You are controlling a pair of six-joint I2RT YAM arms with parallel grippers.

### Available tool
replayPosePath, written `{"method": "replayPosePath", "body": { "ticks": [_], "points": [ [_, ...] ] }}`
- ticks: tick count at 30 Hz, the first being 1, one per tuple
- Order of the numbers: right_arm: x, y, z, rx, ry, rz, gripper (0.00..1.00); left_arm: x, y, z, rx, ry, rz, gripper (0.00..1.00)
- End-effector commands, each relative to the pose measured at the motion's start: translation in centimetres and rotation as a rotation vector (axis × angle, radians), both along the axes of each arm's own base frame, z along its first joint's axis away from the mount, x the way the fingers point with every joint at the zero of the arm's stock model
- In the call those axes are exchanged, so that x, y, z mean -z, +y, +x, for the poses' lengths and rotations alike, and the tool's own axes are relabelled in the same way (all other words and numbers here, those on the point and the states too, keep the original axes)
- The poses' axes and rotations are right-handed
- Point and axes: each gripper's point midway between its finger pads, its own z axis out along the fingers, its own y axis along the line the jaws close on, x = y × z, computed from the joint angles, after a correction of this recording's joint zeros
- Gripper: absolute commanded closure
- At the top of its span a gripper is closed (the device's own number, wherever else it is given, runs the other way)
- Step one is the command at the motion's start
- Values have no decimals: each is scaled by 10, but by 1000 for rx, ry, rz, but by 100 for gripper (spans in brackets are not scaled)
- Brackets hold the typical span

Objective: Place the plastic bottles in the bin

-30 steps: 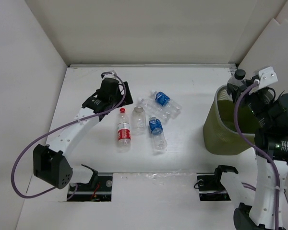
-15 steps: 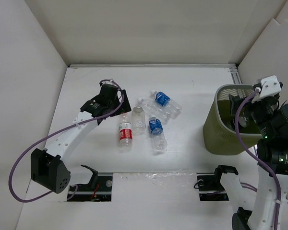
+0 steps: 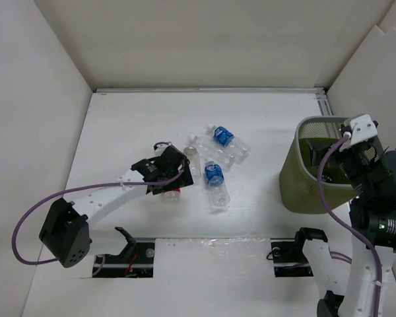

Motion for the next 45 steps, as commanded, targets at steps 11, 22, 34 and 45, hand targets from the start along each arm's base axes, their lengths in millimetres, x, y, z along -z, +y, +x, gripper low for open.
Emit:
{"method": "replayPosePath", "body": {
  "ticks": [11,22,34,45],
  "points": [
    [-15,12,-11,-67,-92,-25,0,53,27,-9,-132,52,106,4],
    [-33,13,-28,-61,-143,-61,0,90,41,-24,-218,104,133,90],
    [-60,92,-15,-582,-298,61,0,-171,24,25,-82,-612,-125,100],
    [-109,228,4,-1168,-287,119,0,-345,-49,10,465,-1175,-350,100]
  ]
}}
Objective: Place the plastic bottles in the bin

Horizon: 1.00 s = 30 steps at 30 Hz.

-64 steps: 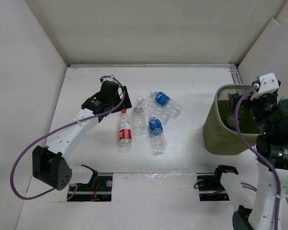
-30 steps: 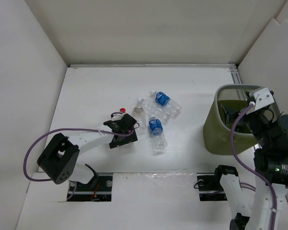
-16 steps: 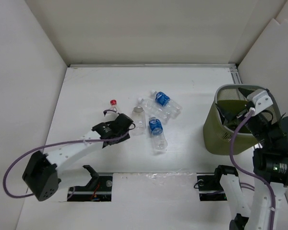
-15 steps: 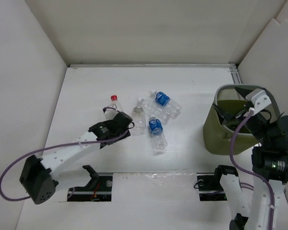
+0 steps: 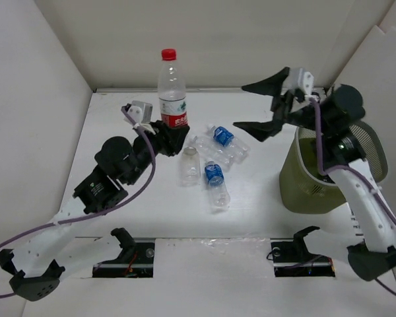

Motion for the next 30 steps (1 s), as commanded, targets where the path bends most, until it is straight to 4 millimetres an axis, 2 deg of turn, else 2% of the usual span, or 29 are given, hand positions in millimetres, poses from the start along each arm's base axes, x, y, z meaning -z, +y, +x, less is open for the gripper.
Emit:
{"method": "replayPosePath", "body": {
  "ticks": [1,2,3,5,11,12,14,15,17,19,20,21,22,23,24,25,26,27,28,29,30],
  "points": [
    [-21,35,-12,-162,-66,26,0,-43,-33,0,154,-263,104,100],
    [-28,45,-19,-203,-94,49,0,-52,-36,-5,186,-307,111,100],
    [-29,50,-21,-229,-98,58,0,-49,-41,-5,207,-319,138,100],
    [-37,59,-20,-269,-101,102,0,-58,-47,-14,268,-393,168,100],
    [-37,85,-14,-347,-48,170,0,-53,-65,-31,407,-429,179,100],
    [-34,94,-13,-371,-46,179,0,-43,-70,-34,441,-425,186,100],
    [-40,102,-19,-419,-25,207,0,-37,-72,-33,444,-414,181,100],
    [-34,110,-15,-438,-1,209,0,-37,-73,-35,458,-417,180,100],
    [-47,118,-31,-503,-49,256,0,-28,-76,-32,462,-398,193,100],
    [-49,123,-39,-550,-49,283,2,-20,-80,-31,478,-386,203,100],
    [-45,125,-36,-549,-41,280,4,-17,-80,-31,481,-377,209,100],
    [-45,125,-34,-539,-40,292,11,-14,-82,-29,483,-368,215,100],
    [-45,125,-34,-539,-40,292,22,-12,-82,-29,485,-360,220,100],
    [-42,125,-27,-520,-28,296,71,-12,-81,-26,467,-357,221,100],
    [-39,121,-23,-505,-17,290,89,-9,-79,-23,447,-345,228,88],
    [-34,121,-17,-492,3,281,99,-10,-77,-20,425,-329,217,63],
    [-40,114,-18,-473,7,287,100,-12,-70,-10,355,-306,198,1],
    [-33,107,-6,-435,15,278,100,-7,-68,-5,325,-292,206,0],
    [-32,101,-1,-414,23,274,100,-14,-63,-4,294,-294,181,0],
    [-36,91,0,-383,18,269,100,-11,-60,0,267,-283,175,0],
    [-34,74,16,-323,8,256,100,-6,-56,7,219,-250,163,0]
  ]
}}
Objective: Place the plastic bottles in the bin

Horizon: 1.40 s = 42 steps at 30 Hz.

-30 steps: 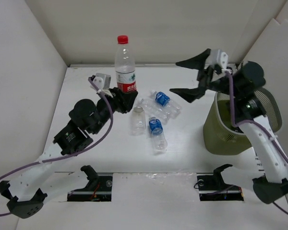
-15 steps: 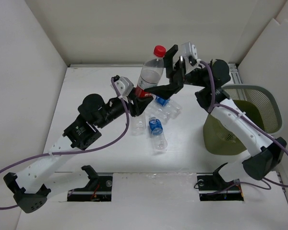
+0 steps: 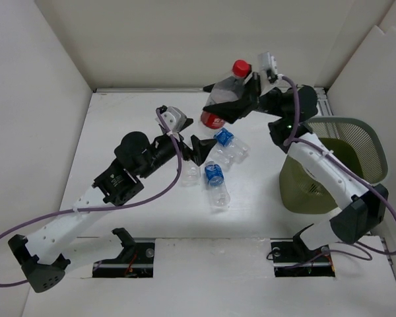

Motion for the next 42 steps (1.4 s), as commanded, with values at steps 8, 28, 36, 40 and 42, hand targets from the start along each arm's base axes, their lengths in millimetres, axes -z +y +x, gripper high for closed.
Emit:
{"method": "replayPosePath", "body": {
  "ticks": [8,28,36,40,42],
  "points": [
    [5,-195,71,677,43,-102,100,65,23,78,-493,313,49,0],
    [71,-340,45,1315,219,-298,1,194,28,104,-668,758,246,0],
    [39,-335,19,1364,116,-321,1,267,36,76,-668,904,312,0],
    [36,-328,14,1341,84,-310,1,302,39,68,-688,967,354,0],
    [36,-321,8,1321,76,-300,1,321,48,60,-726,1006,386,0]
  ]
}}
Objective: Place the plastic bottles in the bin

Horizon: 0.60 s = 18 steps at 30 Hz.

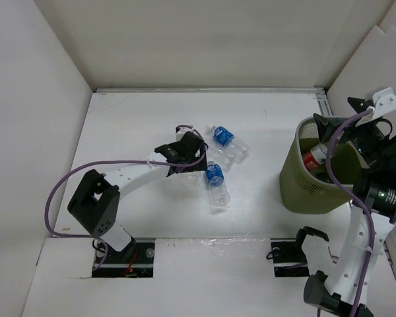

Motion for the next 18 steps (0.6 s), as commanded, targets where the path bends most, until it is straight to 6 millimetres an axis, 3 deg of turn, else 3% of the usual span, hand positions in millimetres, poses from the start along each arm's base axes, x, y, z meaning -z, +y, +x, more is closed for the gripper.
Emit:
{"method": "replayPosePath", "body": {
  "ticks": [1,9,18],
  "points": [
    [-4,6,-5,-26,-24,-16,1,23,4,-8,-44,49,4,0],
    [-6,19,-12,-69,-52,-27,1,63,6,-2,-101,87,35,0],
    [1,27,-11,-104,-53,-49,1,80,12,9,-131,100,43,5]
  ]
}}
